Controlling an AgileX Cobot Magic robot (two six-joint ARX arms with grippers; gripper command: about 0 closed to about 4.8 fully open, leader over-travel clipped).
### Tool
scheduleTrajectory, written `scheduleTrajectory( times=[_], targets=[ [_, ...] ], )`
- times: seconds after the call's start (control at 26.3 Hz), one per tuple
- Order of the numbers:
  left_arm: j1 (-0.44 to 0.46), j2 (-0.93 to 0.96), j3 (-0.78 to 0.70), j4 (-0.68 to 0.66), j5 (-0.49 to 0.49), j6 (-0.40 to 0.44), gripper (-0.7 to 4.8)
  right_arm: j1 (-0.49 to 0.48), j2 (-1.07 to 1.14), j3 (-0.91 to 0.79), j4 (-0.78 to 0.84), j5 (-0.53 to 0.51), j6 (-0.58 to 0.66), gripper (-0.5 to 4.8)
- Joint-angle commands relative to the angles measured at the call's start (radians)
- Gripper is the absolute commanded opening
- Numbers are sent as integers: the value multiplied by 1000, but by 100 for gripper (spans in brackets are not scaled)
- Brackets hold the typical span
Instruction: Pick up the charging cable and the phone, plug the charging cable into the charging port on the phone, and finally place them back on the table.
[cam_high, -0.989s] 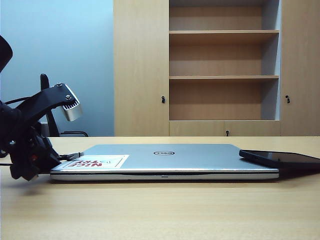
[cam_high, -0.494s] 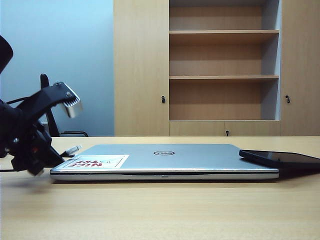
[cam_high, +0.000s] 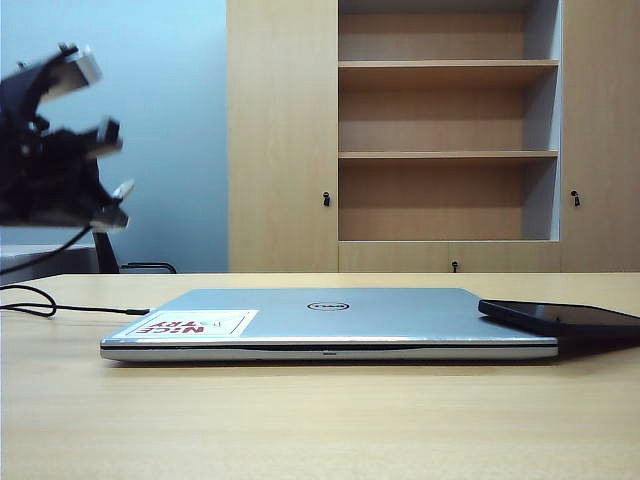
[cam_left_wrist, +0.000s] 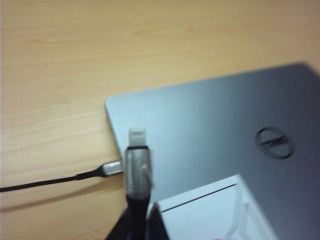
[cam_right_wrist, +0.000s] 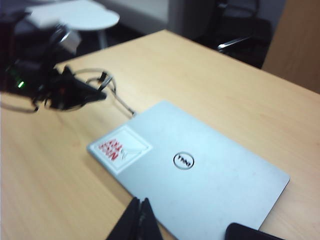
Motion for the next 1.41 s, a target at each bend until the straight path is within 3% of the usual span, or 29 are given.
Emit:
scheduleTrajectory(
  times=[0.04, 0.15, 0.42, 0.68, 0.76, 1.1, 1.41],
  targets=[
    [-58, -98, 3, -70, 5, -44, -7, 0, -2, 7, 42, 23, 31, -4],
    [-115, -158, 3, -99, 4, -54, -7, 0, -2, 7, 44, 24, 60, -4],
    [-238, -204, 3, -140, 4, -175, -7, -2, -2, 7, 53, 91, 197, -4],
    [-341, -204, 3, -150, 4, -179, -7, -7, -2, 6, 32, 136, 370, -4],
    [-369, -204, 3, -156, 5, -178, -7, -36, -1, 5, 8, 156, 440, -4],
    [-369, -203, 2, -179, 4, -170, -7, -232, 4, 4, -97, 123, 494, -4],
    [-368, -201, 1, -179, 4, -170, -7, -404, 15, -89, -58, -64, 591, -4]
  ],
)
